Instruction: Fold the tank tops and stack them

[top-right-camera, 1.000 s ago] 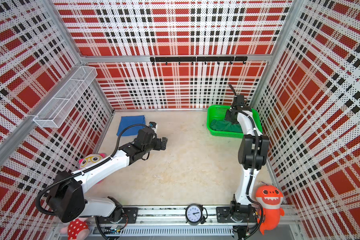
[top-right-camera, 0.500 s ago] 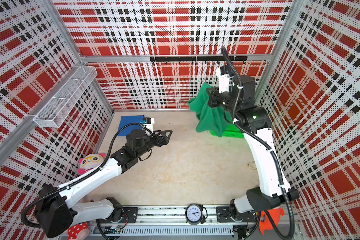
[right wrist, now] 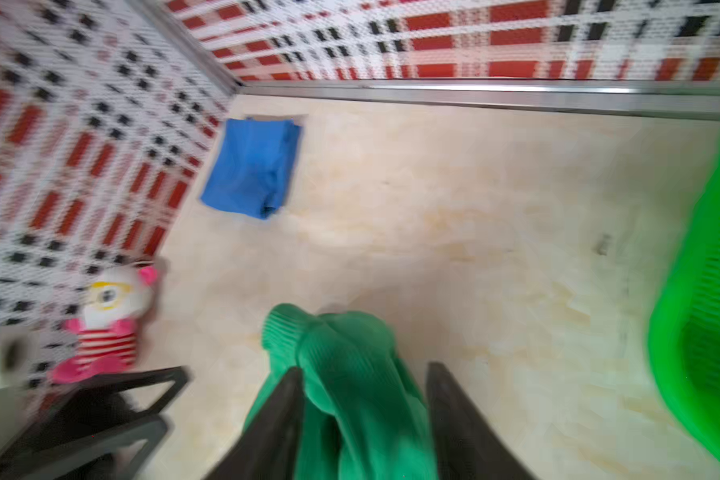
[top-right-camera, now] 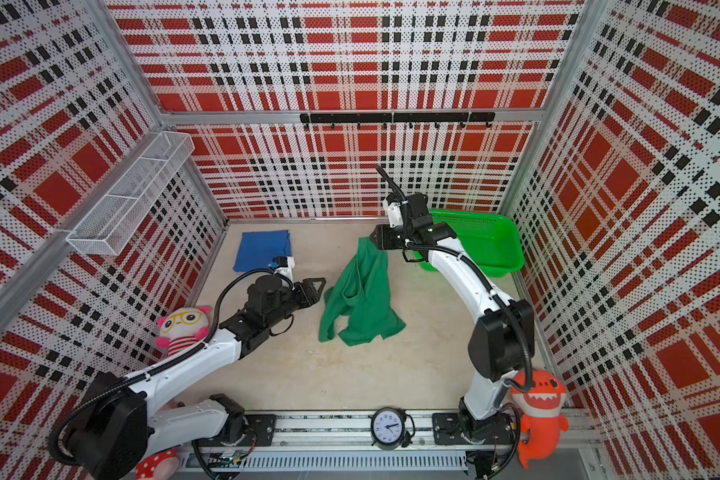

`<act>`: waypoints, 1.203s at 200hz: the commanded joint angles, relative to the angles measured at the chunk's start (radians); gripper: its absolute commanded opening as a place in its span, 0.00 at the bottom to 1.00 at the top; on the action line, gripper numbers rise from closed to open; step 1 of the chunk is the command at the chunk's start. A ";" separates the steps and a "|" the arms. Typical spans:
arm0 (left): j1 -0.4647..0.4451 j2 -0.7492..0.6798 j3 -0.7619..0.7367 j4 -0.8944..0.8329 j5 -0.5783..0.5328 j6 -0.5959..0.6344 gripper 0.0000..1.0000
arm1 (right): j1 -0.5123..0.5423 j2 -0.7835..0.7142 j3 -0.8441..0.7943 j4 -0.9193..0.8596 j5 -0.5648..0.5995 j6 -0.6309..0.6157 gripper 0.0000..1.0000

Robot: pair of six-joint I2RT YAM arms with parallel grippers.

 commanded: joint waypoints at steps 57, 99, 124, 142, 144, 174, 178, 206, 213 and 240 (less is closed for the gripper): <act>-0.138 0.031 0.055 -0.245 -0.080 0.022 0.42 | -0.027 -0.290 -0.434 -0.113 0.131 -0.028 0.54; -0.404 0.304 0.356 -0.370 -0.094 0.044 0.30 | -0.044 -0.422 -0.739 -0.046 0.130 0.100 0.35; -0.505 0.498 0.516 -0.432 -0.125 0.043 0.33 | -0.100 -0.483 -0.835 0.034 0.164 0.168 0.34; -0.528 0.613 0.599 -0.454 -0.136 0.038 0.42 | -0.120 -0.522 -0.864 0.064 0.164 0.180 0.36; -0.530 0.625 0.606 -0.454 -0.136 0.038 0.44 | -0.121 -0.527 -0.865 0.064 0.163 0.181 0.37; -0.536 0.797 0.758 -0.497 -0.163 0.055 0.54 | -0.136 -0.556 -0.899 0.081 0.146 0.165 0.42; -0.536 0.819 0.779 -0.506 -0.171 0.059 0.54 | -0.136 -0.558 -0.907 0.088 0.138 0.165 0.43; -0.532 0.947 0.919 -0.570 -0.184 0.087 0.37 | -0.136 -0.565 -0.966 0.153 0.071 0.173 0.44; -0.531 0.971 0.948 -0.583 -0.183 0.088 0.31 | -0.137 -0.565 -0.978 0.172 0.057 0.171 0.44; -0.523 1.029 1.047 -0.674 -0.225 0.103 0.00 | -0.137 -0.556 -0.990 0.189 0.043 0.166 0.44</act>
